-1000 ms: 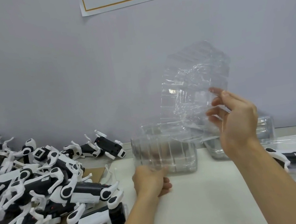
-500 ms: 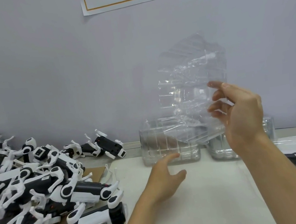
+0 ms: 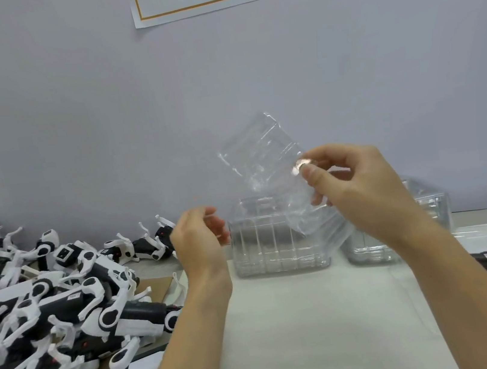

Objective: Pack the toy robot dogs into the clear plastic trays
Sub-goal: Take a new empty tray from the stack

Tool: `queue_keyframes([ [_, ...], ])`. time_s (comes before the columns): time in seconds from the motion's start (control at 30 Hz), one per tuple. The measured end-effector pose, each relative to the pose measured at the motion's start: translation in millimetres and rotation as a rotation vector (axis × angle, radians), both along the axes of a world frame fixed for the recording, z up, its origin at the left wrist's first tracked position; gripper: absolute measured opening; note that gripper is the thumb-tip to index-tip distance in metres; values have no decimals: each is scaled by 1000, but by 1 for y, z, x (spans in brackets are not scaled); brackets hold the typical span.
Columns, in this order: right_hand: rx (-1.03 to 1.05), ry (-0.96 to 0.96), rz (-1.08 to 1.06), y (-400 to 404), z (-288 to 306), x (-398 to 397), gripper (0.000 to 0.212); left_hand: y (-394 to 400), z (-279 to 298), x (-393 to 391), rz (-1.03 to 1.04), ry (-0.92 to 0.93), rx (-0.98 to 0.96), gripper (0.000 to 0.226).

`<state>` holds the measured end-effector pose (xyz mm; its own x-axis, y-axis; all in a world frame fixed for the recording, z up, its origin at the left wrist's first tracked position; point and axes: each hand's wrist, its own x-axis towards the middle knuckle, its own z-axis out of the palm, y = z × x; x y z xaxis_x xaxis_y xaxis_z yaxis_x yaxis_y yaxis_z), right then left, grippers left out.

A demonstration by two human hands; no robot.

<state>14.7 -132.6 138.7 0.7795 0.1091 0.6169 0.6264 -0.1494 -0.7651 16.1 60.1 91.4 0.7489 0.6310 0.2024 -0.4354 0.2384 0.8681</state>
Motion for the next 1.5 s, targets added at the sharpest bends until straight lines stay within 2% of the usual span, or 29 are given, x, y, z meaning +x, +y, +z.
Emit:
queue_keyframes([
  [0.07, -34, -18, -24, 4, -1, 0, 11, -5, 17, -11, -135, -136, 28, 34],
  [0.13, -53, -23, -33, 7, -2, 0, 7, -12, 28, -19, -237, -179, 192, 38],
  [0.2, -64, -22, -30, 10, -3, 0, 7, -18, 32, -23, -235, -195, 345, 24],
  [0.27, -68, -23, -33, 11, -3, 0, 10, -21, 32, -23, -182, -200, 420, 17],
  [0.4, -61, -36, -61, 12, -2, 1, 17, -15, 29, -23, -214, -182, 468, 23],
  [0.63, -81, -35, -91, 4, 4, 1, 13, 19, 29, -25, -470, -114, 492, 18],
  [0.73, -201, -19, -89, -8, 10, -2, 13, 34, 26, -22, -330, 22, 484, 15],
  [0.8, -357, 41, -40, -15, 14, -7, 10, 43, 22, -18, -131, 170, 557, 14],
  [0.87, -536, 127, 15, -19, 17, -12, 6, 52, 20, -16, -25, 330, 677, 13],
  [1.03, -1000, 330, 79, -8, 6, -14, 4, 67, 12, -21, -105, 771, 1139, 10],
  [1.13, -1170, 437, 75, 3, -11, -8, 6, 63, 10, -23, -184, 939, 1234, 12],
  [1.23, -1265, 529, 88, 11, -29, -2, 11, 60, 9, -26, -249, 1069, 1303, 19],
  [1.33, -1271, 573, 75, 14, -41, 3, 14, 60, 9, -29, -277, 1168, 1386, 26],
  [1.5, -1247, 560, 85, 11, -36, 4, 32, 61, 5, -28, -229, 1151, 1359, 19],
])
